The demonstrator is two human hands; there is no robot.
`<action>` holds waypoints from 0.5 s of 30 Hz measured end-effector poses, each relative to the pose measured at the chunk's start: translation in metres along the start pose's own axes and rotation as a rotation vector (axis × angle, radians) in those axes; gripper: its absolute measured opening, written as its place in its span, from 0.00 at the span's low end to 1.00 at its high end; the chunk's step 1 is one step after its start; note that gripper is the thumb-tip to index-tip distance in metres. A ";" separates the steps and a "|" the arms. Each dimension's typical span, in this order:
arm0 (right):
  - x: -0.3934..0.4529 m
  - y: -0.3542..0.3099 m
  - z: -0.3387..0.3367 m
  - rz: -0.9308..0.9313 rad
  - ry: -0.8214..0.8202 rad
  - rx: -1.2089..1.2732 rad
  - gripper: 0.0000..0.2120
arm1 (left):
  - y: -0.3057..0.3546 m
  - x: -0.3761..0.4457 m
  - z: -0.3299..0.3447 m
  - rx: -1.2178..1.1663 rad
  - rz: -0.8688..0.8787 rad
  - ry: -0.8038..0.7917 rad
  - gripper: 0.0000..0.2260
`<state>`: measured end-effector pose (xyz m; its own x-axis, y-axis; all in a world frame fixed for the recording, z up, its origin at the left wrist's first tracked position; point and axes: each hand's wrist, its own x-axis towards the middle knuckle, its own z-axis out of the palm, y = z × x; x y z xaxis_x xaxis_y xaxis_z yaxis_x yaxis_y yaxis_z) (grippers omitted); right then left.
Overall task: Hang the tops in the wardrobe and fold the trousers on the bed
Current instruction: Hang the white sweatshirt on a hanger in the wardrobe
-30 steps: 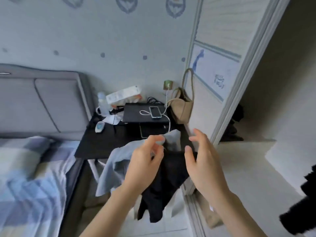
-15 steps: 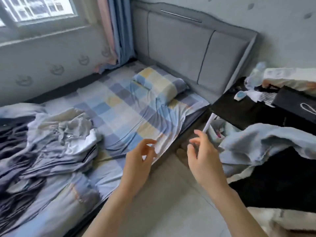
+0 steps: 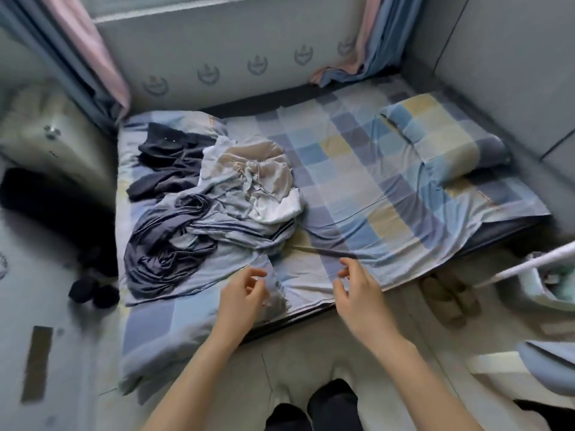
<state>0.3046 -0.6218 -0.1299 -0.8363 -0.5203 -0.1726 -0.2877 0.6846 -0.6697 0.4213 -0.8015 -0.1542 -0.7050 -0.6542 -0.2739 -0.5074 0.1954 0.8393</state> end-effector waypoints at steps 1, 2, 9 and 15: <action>0.009 -0.003 0.006 0.000 -0.028 -0.002 0.18 | -0.005 0.010 -0.005 -0.014 -0.027 0.010 0.05; 0.019 -0.005 0.012 -0.006 -0.051 -0.004 0.17 | -0.008 0.019 -0.009 -0.008 -0.053 0.014 0.05; 0.136 -0.005 0.049 -0.005 -0.212 -0.019 0.15 | -0.021 0.111 -0.019 0.010 -0.211 0.047 0.05; 0.251 0.004 0.080 -0.011 -0.344 -0.083 0.15 | -0.039 0.199 -0.009 0.070 -0.354 0.055 0.04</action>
<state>0.1308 -0.7909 -0.2339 -0.6312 -0.6596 -0.4080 -0.3445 0.7098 -0.6144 0.3052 -0.9464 -0.2376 -0.4526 -0.7281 -0.5149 -0.7496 -0.0021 0.6619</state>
